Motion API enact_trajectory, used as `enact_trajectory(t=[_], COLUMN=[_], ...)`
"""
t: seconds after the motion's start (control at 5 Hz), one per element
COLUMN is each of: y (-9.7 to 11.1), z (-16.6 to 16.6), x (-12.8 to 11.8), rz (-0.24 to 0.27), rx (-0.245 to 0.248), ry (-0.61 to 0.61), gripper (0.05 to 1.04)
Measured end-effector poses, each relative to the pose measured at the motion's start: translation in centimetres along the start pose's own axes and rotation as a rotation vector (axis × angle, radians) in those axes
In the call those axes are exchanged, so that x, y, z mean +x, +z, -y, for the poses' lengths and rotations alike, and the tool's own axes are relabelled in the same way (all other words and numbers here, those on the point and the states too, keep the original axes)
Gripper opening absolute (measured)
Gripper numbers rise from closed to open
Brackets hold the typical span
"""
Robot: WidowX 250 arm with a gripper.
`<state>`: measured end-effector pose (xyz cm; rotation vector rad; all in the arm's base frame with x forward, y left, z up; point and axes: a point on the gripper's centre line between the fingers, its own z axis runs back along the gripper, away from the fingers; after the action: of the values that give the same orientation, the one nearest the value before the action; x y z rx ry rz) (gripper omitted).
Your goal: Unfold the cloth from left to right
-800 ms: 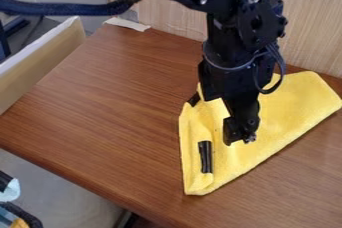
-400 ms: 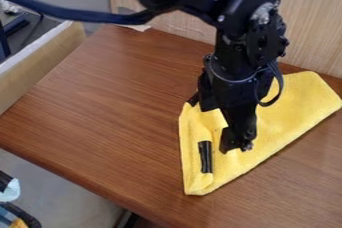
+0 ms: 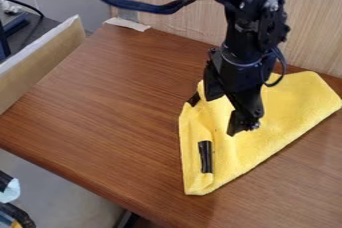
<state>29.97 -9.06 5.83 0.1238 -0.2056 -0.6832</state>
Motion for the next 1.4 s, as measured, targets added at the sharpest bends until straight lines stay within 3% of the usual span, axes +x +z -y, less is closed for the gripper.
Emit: enact_trajectory(t=[0.6,1.0,1.4], y=[-2.4,-4.4,-6.0], z=[-5.3,-6.7,-7.4], x=[0.2,0.1,0.9], rz=[-0.061,-0.119,-0.141], rx=[-0.015,-0.033,-0.042], ry=[0.183,0.241,0.254], gripper=[1.000,1.000,1.000])
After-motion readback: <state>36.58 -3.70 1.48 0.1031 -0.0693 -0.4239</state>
